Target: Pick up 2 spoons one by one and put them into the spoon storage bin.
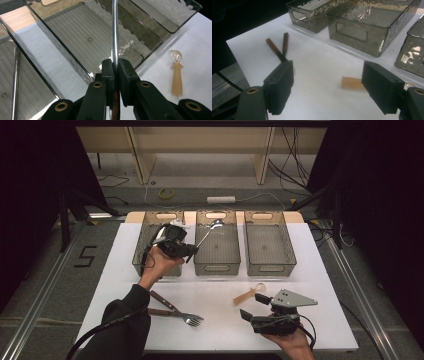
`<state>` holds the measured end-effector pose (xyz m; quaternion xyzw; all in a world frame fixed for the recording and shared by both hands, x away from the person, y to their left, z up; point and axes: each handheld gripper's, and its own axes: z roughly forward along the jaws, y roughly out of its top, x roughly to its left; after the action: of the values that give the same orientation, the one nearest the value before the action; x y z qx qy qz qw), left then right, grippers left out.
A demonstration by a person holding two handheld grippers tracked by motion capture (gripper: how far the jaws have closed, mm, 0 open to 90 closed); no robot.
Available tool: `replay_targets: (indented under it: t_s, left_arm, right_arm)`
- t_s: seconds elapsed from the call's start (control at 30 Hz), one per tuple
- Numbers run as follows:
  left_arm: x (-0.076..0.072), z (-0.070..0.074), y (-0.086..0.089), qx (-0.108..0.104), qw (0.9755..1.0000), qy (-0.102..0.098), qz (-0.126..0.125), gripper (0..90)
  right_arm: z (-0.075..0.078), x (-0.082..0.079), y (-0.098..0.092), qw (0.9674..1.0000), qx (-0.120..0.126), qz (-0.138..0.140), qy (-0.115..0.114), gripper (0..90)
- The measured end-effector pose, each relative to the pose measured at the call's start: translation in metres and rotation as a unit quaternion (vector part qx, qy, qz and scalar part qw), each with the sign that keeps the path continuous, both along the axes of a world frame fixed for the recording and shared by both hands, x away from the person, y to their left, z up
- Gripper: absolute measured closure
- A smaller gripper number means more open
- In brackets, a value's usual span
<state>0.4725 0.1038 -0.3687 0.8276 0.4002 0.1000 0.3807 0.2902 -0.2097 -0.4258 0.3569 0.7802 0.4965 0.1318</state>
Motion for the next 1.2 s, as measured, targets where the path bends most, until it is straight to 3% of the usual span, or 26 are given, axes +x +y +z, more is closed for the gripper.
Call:
replay_targets:
  t_s: [0.27,0.57,0.73,1.2]
  left_arm:
    - [0.021,-0.002,-0.013,-0.021,0.9997,0.005,0.010,82.7]
    - [0.034,-0.005,-0.019,-0.015,0.9997,0.007,0.020,82.7]
    - [0.043,-0.014,-0.025,-0.018,0.9991,0.017,0.033,82.7]
    - [0.049,-0.028,-0.030,-0.007,0.9989,0.022,0.040,82.7]
  right_arm:
    - [0.000,0.000,0.000,1.0000,0.002,0.002,0.000,26.9]
    - [0.000,0.001,-0.002,1.0000,0.004,0.000,0.003,26.9]
    - [-0.001,0.001,0.000,1.0000,0.002,0.003,0.003,26.9]
    - [-0.001,0.001,0.000,1.0000,0.004,0.004,0.002,26.9]
